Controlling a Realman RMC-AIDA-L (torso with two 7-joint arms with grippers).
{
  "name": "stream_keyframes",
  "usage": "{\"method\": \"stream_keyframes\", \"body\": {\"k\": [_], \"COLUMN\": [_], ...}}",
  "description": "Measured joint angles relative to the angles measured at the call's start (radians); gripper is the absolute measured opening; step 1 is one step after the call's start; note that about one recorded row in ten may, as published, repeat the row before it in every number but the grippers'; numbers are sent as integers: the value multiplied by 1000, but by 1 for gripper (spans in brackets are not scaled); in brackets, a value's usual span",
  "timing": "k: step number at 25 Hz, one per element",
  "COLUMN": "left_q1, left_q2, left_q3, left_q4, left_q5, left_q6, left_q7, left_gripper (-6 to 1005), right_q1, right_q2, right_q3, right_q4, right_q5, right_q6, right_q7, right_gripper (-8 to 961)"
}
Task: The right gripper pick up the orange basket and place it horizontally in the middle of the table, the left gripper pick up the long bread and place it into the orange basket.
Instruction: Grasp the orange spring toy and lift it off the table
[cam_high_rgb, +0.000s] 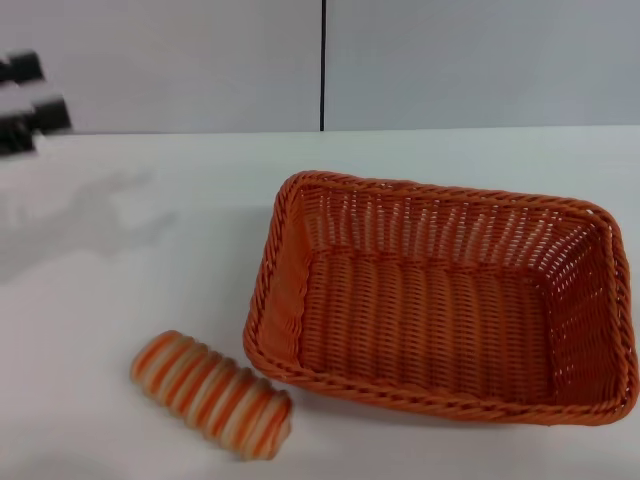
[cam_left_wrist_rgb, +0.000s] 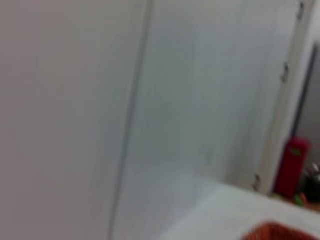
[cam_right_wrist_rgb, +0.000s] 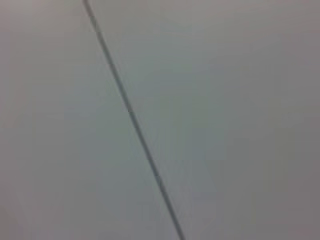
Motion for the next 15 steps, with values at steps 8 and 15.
{"method": "stream_keyframes", "body": {"k": [8, 15], "left_q1": [-28, -31], "left_q2": [-55, -73], "left_q3": [7, 0], "left_q4": [77, 70], "left_q5": [284, 379], "left_q6": [37, 32], "left_q7": [-36, -32], "left_gripper": [788, 786], "right_q1": [-7, 16], "right_q2": [-1, -2], "right_q3": [58, 92], "right_q4": [3, 16], "right_q5": [1, -2], "right_q6": [-5, 15], "right_q7": [7, 23], "right_gripper": [574, 574]}}
